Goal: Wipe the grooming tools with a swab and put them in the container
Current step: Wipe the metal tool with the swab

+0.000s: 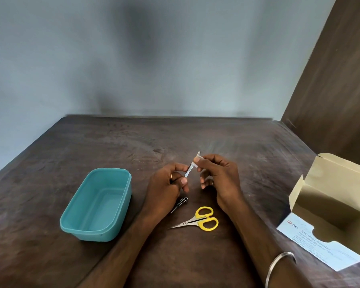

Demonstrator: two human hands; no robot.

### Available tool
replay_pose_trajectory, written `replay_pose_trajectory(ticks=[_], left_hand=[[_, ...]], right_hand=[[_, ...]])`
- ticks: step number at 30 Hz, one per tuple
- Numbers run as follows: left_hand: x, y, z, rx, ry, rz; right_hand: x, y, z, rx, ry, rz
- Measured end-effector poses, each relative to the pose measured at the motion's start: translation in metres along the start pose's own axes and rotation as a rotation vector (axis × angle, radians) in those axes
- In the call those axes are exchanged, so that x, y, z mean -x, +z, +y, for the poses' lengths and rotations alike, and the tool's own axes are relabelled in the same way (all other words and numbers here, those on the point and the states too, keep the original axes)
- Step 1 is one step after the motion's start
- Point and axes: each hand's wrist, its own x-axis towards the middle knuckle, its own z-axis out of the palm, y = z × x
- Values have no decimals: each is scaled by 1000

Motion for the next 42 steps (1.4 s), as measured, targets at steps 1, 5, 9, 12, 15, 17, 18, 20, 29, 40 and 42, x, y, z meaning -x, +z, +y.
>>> replay_pose_trajectory(ticks=[1,5,9,12,15,17,18,20,29,40,42], left_hand=[[0,0,-1,5,0,6],[0,0,-2,26,-2,40],[0,0,-3,44,-7,66],[-1,0,-4,54,-7,77],[-1,0,-6,50,17,98],[-2,0,-6,57,23,109],[-2,0,-6,61,24,110],[-2,1,-6,68,28,107],[-1,1,-3,21,29,79],[1,0,1,14,2,43],[1,0,2,9,-2,48]], right_hand=[[0,0,1,17,-3,-7],[-2,0,3,58,-8,-37],[-1,1,2,131,-34,-77],[-1,2,3,205,-59,-105],[1,3,6,287,-75,-148],[1,4,8,316,-78,-166],[1,4,8,317,-76,-166],[0,4,8,313,-72,-156],[0,4,3,107,-10,-43],[-3,0,0,-91,57,66],[-3,0,0,-84,58,61]])
